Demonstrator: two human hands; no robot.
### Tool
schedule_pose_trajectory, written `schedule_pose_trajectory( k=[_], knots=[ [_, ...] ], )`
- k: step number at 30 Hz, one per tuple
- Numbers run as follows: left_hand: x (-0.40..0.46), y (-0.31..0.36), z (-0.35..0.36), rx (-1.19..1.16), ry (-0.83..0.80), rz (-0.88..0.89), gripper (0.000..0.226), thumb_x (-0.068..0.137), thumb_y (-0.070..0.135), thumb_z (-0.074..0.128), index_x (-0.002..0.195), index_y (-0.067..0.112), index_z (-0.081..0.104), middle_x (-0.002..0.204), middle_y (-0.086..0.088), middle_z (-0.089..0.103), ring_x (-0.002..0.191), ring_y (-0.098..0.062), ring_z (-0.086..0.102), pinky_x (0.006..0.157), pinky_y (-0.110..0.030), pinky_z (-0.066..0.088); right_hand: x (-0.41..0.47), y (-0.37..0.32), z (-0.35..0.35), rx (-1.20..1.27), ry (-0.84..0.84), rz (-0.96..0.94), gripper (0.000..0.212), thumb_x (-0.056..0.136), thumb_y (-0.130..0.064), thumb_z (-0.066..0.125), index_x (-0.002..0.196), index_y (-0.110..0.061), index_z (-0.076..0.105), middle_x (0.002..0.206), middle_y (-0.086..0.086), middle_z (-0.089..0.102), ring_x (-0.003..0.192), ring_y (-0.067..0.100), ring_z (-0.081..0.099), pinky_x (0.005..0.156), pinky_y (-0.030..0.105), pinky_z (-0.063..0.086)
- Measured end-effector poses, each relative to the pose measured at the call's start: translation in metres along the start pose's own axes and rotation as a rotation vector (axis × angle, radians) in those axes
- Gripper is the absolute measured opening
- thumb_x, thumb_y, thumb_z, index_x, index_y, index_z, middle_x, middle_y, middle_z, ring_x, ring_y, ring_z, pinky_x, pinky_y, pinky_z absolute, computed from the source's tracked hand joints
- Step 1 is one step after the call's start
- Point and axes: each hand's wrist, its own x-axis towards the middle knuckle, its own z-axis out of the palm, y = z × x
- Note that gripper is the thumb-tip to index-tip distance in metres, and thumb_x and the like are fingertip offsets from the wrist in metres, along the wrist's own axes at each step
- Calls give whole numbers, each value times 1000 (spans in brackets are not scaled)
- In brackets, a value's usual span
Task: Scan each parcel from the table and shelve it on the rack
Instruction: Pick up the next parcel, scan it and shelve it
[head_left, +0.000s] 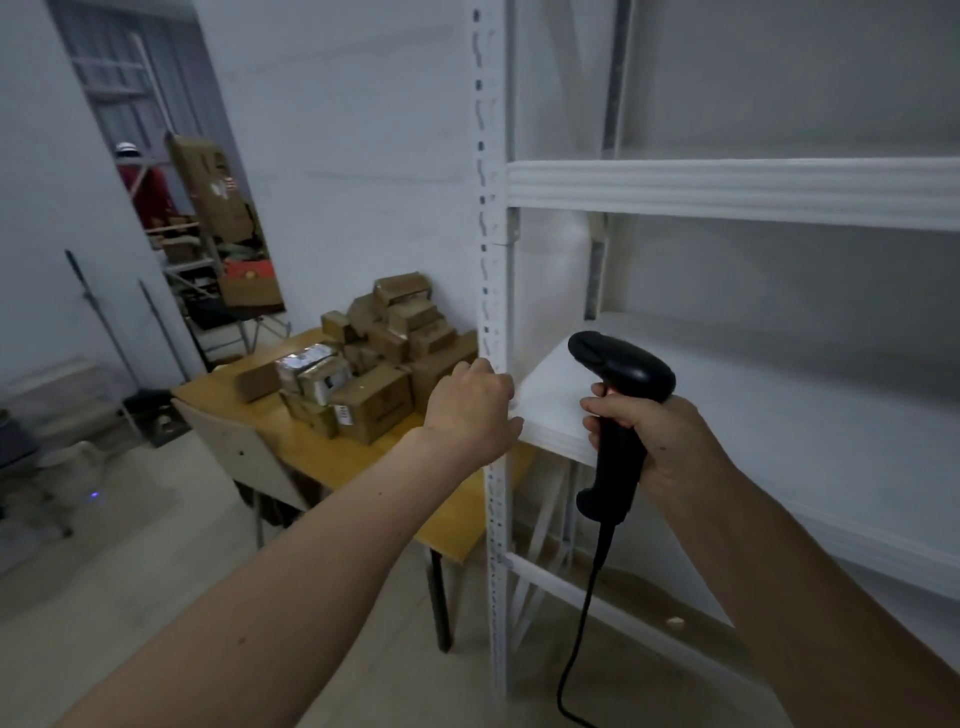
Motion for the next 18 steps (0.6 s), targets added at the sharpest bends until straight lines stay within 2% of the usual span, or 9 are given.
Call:
schedule_pose_trajectory(
  k=[2, 6, 10, 18],
  knots=[
    [-5, -41, 0, 20, -20, -36, 36, 91, 42, 58, 117, 18, 61, 120, -6, 54, 112, -26, 49, 83, -33, 44, 7, 15, 35, -18, -16, 20, 17, 75, 4, 73, 90, -1, 70, 76, 10, 68, 70, 22, 65, 77, 35, 53],
    [-13, -121, -1, 36, -40, -110, 36, 90, 43, 59, 118, 20, 61, 121, -6, 52, 116, -26, 46, 90, -37, 45, 19, 42, 105, -66, -67, 24, 17, 74, 6, 72, 90, 1, 69, 71, 12, 64, 69, 23, 61, 72, 35, 50],
    [-19, -190, 0, 47, -77, -156, 36, 90, 42, 59, 117, 19, 61, 124, -7, 50, 121, -28, 44, 92, -38, 44, 31, 67, 169, -107, -93, 1, 11, 74, 7, 71, 81, -1, 68, 67, 11, 62, 66, 22, 61, 67, 32, 50],
    [-25, -284, 14, 22, -119, -251, 37, 89, 41, 61, 120, 19, 61, 125, -8, 50, 118, -27, 46, 91, -37, 47, 60, 116, 255, -122, -125, 95, 15, 72, 7, 73, 82, -4, 69, 73, 8, 67, 69, 21, 64, 72, 33, 51]
  ],
)
